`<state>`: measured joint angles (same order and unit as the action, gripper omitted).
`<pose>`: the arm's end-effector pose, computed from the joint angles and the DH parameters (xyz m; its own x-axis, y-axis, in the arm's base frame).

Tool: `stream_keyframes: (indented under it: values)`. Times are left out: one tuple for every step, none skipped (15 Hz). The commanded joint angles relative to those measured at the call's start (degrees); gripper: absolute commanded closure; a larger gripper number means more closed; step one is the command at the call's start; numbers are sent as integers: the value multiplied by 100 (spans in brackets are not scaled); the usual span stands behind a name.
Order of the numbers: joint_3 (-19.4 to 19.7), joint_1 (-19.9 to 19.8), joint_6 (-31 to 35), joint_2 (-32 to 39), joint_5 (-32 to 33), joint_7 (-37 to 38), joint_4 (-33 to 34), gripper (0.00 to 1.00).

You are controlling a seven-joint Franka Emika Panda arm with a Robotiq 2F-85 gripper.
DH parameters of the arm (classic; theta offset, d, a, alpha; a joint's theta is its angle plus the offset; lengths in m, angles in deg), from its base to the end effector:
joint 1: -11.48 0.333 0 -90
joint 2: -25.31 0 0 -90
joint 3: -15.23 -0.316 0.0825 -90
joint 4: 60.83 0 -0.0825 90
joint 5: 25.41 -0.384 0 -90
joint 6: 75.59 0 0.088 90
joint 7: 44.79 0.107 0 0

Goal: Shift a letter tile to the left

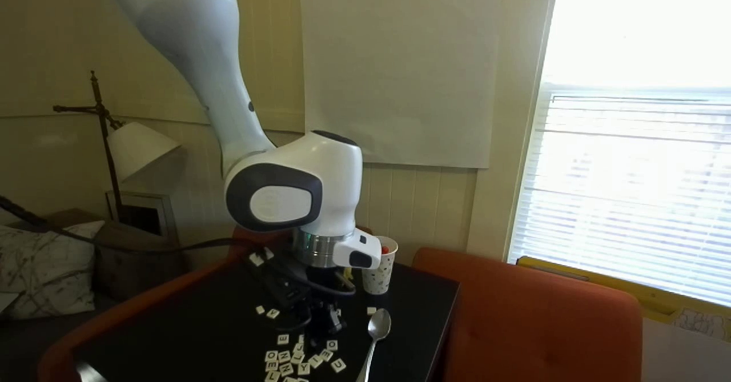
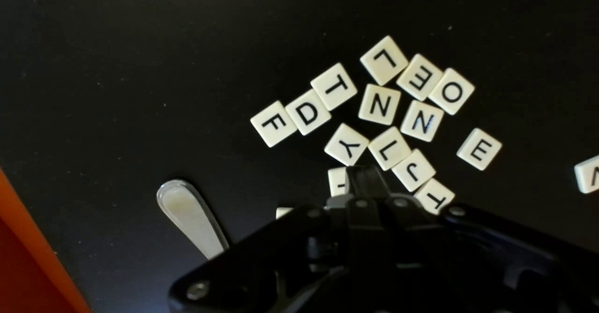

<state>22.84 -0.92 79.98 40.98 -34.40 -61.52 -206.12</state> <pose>0.4155 -0.1614 0.1653 0.9772 -0.1962 -0.0818 -0.2000 -0.9789 -0.0412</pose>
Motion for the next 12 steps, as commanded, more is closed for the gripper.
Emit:
stream_keyframes:
  values:
    - [-96, -127, 66, 290, 106, -30, 199, 100]
    - [-93, -131, 72, 336, 117, -16, 225, 100]
    - [-90, -135, 88, 383, 120, -2, 249, 100]
    - [-98, -148, 100, 431, 109, -3, 274, 100]
    - [-90, -146, 93, 482, 129, 17, 306, 100]
    - [-96, -152, 84, 525, 131, 18, 335, 100]
    - [-89, -146, 81, 564, 155, 34, 357, 100]
    - [-95, -151, 79, 593, 157, 34, 375, 100]
    - [-104, -160, 78, 614, 149, 28, 393, 100]
    - [-108, -165, 80, 615, 146, 27, 409, 100]
    - [-116, -173, 71, 617, 135, 17, 424, 100]
    - [-151, -201, 37, 622, 101, -33, 435, 100]
